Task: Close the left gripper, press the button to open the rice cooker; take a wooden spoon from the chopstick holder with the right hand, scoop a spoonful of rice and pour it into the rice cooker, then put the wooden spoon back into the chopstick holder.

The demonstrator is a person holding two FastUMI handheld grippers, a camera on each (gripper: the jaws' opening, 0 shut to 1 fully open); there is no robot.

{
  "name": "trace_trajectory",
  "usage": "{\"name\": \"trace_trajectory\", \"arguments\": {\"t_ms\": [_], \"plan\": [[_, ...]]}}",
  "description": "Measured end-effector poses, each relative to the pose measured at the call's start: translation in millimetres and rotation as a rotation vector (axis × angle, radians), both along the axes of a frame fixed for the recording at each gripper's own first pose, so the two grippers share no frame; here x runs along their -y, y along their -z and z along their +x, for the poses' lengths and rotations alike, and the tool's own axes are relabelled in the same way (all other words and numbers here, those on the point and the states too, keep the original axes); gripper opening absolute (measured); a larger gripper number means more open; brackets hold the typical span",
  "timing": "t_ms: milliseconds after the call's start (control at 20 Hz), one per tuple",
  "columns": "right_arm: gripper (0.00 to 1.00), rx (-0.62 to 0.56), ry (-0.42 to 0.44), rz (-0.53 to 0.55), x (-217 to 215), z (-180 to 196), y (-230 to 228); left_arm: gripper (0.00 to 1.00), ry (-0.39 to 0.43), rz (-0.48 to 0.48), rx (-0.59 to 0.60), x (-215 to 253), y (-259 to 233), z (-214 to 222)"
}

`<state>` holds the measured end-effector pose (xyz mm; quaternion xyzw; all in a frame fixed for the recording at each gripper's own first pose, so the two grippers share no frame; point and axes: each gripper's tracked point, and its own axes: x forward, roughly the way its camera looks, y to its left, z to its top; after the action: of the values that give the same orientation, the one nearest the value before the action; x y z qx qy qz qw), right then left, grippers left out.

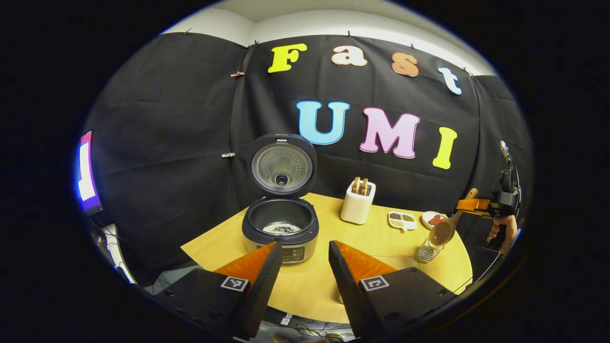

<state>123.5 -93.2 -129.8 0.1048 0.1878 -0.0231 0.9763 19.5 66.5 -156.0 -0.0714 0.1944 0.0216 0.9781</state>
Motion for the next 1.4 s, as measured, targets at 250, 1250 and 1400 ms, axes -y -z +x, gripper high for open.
{"name": "trace_trajectory", "arguments": {"t_ms": [250,1250,1400], "plan": [[0.1,-0.038,-0.066,-0.051,-91.2,-19.9,20.0,0.73,0.013,-0.074,0.024,-47.0,7.0,1.9],[0.14,-0.36,-0.108,-0.212,-160.6,-60.1,185.6,0.76,0.012,-0.155,0.053,-109.4,17.3,-3.8],[0.14,-0.376,-0.071,-0.088,-166.7,-59.7,187.0,0.76,0.006,-0.163,0.052,-111.6,17.3,-1.8]]}}
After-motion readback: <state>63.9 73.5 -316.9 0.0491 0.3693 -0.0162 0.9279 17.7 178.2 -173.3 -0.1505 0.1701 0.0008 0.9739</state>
